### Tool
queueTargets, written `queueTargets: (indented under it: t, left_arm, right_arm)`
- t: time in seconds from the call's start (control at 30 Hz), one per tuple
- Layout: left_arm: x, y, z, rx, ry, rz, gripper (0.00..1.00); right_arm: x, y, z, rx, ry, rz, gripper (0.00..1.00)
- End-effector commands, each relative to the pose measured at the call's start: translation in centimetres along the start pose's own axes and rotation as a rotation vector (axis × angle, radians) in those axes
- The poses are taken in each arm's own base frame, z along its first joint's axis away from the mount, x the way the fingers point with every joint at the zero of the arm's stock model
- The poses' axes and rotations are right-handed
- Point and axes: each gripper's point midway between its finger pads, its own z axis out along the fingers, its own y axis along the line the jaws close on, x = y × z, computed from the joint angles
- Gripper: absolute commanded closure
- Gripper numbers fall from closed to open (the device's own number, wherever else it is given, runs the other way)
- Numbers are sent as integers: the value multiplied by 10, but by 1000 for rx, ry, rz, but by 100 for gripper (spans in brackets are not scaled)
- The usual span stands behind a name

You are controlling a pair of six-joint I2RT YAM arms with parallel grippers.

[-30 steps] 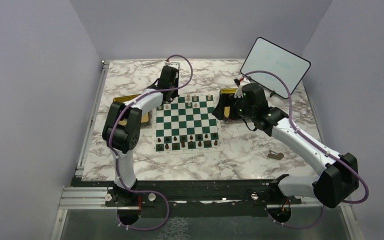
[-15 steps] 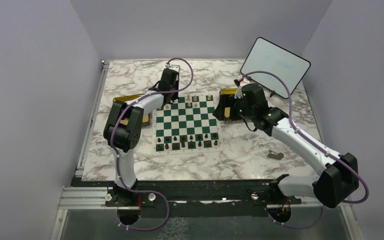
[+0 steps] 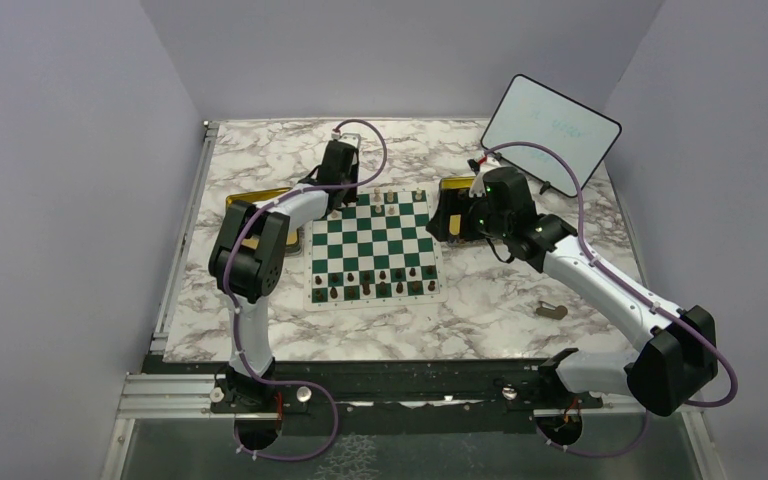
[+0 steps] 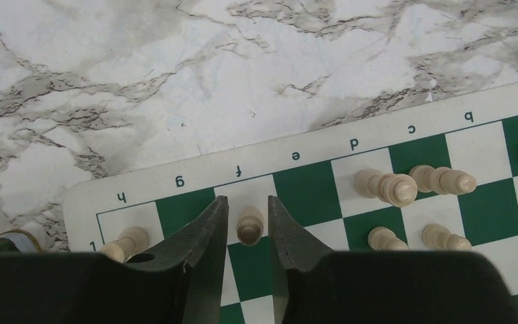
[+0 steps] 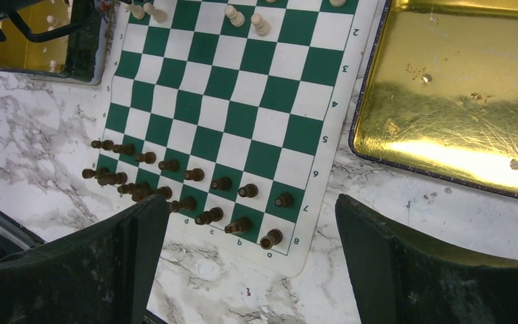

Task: Set up the chess pieces on the board
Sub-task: Place the chess piece on the chessboard.

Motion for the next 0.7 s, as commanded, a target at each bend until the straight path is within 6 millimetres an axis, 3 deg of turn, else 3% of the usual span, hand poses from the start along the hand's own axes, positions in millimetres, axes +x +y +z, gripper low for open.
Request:
queueTargets:
  t: [0.0,0.37,0.67]
  left_arm:
    - [2,-2,1,2,-2,12,70]
    - [-36,-7,-21,24,-45,9,64]
    - [-73,-3,-54,-2,-82,-20,61]
  right_arm:
    - [-13,-3,-3,22,-28,-10,0]
    - [-13,0,-5,9,-30,-5,0]
    - [-13,0,-10,8,-42,-4,0]
